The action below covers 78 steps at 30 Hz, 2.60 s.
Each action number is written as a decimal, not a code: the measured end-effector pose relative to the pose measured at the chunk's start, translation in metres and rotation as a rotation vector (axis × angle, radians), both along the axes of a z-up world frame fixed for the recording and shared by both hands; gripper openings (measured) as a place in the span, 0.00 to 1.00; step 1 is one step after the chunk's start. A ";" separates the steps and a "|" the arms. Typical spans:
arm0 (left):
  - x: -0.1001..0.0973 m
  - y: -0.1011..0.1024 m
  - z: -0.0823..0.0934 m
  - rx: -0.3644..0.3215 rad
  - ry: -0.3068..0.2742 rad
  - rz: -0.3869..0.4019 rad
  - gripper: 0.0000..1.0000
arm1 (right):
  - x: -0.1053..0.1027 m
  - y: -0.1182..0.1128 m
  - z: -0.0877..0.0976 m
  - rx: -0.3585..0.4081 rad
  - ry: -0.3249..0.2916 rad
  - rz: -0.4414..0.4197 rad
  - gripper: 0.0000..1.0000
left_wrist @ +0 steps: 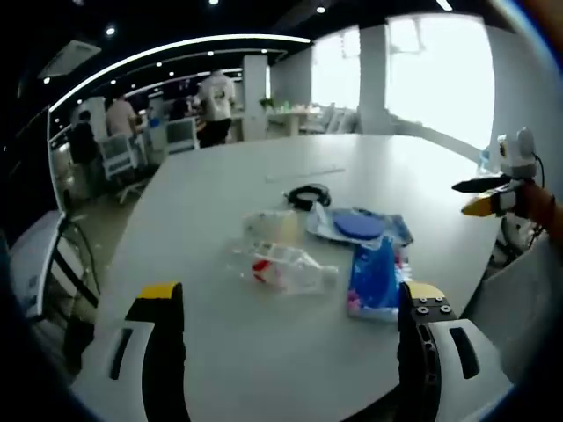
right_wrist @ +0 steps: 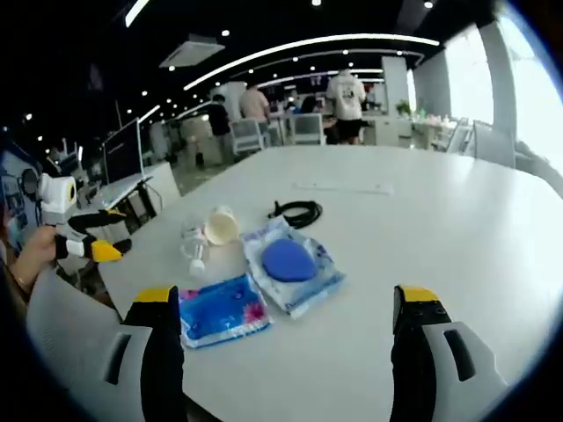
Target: Arrange the tabletop items into an orderly group along one side of the table until the central work area is clear of visible clutter.
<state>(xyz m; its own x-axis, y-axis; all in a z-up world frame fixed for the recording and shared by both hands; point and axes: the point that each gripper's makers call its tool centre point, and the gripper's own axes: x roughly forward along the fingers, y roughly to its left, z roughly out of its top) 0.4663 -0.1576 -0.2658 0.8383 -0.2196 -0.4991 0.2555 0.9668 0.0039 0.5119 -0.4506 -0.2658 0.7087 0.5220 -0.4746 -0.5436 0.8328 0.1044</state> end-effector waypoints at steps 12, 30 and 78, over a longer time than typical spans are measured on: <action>0.007 0.002 -0.005 -0.007 -0.011 -0.018 0.99 | 0.004 0.003 0.008 0.021 -0.067 -0.003 0.99; 0.004 -0.003 -0.010 -0.033 0.003 -0.034 0.99 | -0.003 0.006 -0.002 -0.012 -0.033 0.028 0.99; -0.002 -0.016 -0.020 -0.003 0.053 -0.108 0.97 | -0.004 -0.001 -0.015 -0.044 -0.003 0.018 0.99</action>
<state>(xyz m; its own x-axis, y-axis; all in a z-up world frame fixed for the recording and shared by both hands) 0.4643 -0.1736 -0.2855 0.7820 -0.3086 -0.5415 0.3582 0.9335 -0.0149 0.5082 -0.4514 -0.2804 0.7008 0.5131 -0.4955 -0.5587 0.8268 0.0659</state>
